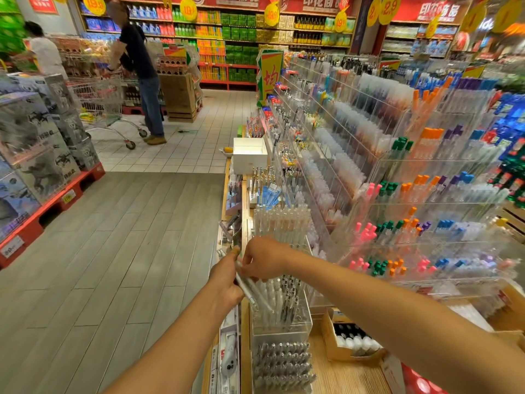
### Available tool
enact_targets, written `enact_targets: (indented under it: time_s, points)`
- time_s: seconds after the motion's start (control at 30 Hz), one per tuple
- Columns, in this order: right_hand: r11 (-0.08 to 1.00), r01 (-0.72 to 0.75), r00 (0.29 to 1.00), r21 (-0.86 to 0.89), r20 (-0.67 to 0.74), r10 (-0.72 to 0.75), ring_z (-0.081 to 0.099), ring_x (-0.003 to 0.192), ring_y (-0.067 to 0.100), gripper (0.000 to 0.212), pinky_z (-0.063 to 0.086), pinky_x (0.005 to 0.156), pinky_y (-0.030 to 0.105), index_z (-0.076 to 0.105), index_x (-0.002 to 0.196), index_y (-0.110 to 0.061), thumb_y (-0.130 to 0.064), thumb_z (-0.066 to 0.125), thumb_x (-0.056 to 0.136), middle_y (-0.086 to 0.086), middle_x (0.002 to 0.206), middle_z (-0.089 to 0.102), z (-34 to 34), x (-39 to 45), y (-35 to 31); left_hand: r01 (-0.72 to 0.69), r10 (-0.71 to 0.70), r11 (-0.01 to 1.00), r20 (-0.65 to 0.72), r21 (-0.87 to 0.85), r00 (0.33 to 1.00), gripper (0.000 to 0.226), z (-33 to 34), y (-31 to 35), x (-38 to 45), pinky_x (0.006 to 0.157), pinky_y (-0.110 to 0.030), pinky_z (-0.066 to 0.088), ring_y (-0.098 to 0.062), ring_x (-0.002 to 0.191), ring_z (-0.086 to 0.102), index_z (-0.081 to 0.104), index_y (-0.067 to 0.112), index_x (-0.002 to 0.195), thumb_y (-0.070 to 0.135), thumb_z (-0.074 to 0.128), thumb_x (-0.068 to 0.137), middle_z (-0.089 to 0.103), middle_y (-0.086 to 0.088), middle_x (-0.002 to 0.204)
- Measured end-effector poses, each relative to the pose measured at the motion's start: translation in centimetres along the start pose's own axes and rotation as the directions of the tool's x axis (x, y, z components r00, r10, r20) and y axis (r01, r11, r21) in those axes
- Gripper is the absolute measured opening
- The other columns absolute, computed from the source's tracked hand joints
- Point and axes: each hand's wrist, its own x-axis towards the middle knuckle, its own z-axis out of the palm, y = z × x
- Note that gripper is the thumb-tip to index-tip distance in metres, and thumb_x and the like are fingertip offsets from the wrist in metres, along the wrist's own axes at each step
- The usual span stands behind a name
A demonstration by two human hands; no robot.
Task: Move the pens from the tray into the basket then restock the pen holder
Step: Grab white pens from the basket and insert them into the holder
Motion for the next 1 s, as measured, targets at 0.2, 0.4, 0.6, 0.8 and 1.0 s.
enact_targets:
  time_s: [0.2, 0.4, 0.6, 0.8, 1.0]
  points:
    - [0.998, -0.051, 0.998, -0.041, 0.045, 0.053, 0.056, 0.049, 0.016, 0.030, 0.048, 0.053, 0.024, 0.058, 0.056, -0.009, -0.009, 0.052, 0.086, 0.005, 0.055, 0.059, 0.4, 0.3, -0.2, -0.009, 0.009, 0.999, -0.005, 0.036, 1.000, 0.037, -0.3, -0.2, -0.1, 0.050, -0.044, 0.056, -0.039, 0.076, 0.069, 0.060, 0.002, 0.127, 0.028, 0.054, 0.102, 0.067, -0.026, 0.118]
    - [0.988, -0.063, 0.998, 0.144, -0.018, 0.067, 0.054, 0.055, 0.018, 0.030, 0.042, 0.054, 0.024, 0.060, 0.072, -0.005, -0.020, 0.050, 0.096, 0.005, 0.060, 0.057, -1.2, 0.0, 1.6, -0.025, 0.026, 1.000, -0.074, 0.017, 0.997, 0.029, -0.7, 0.1, 0.0, 0.051, -0.031, 0.048, -0.018, 0.043, 0.050, 0.055, 0.008, 0.078, 0.028, 0.057, 0.100, 0.050, -0.006, 0.055]
    - [0.933, -0.004, 0.954, 0.359, -0.278, 0.111, 0.056, 0.059, 0.013, 0.024, 0.047, 0.055, 0.024, 0.057, 0.089, -0.008, -0.025, 0.045, 0.102, 0.005, 0.073, 0.059, -4.6, -1.6, 5.6, -0.001, 0.006, 0.998, -0.075, 0.057, 0.997, 0.033, -1.1, 0.2, -0.3, 0.049, -0.026, 0.040, -0.015, 0.050, 0.042, 0.052, 0.011, 0.071, 0.027, 0.055, 0.100, 0.045, -0.003, 0.053]
    - [0.972, 0.010, 0.804, 0.236, -0.579, 0.132, 0.063, 0.069, 0.022, 0.010, 0.050, 0.060, 0.038, 0.042, 0.098, -0.013, -0.022, 0.045, 0.102, 0.008, 0.076, 0.062, -6.1, -3.4, 10.6, 0.033, -0.029, 0.992, -0.034, 0.123, 0.999, 0.025, -0.7, -0.2, -0.5, 0.049, -0.028, 0.043, -0.016, 0.053, 0.046, 0.056, 0.007, 0.077, 0.017, 0.052, 0.100, 0.050, -0.005, 0.057]
    - [0.976, 0.017, 0.742, 0.217, -0.657, 0.133, 0.061, 0.071, 0.036, 0.012, 0.050, 0.063, 0.052, 0.039, 0.101, -0.010, -0.020, 0.045, 0.101, 0.016, 0.077, 0.059, -4.9, -4.1, 12.4, 0.035, -0.030, 0.988, -0.036, 0.150, 0.999, 0.013, 0.5, -0.6, -0.9, 0.043, -0.024, 0.048, -0.015, 0.050, 0.052, 0.058, 0.001, 0.086, 0.005, 0.052, 0.097, 0.056, -0.009, 0.063]
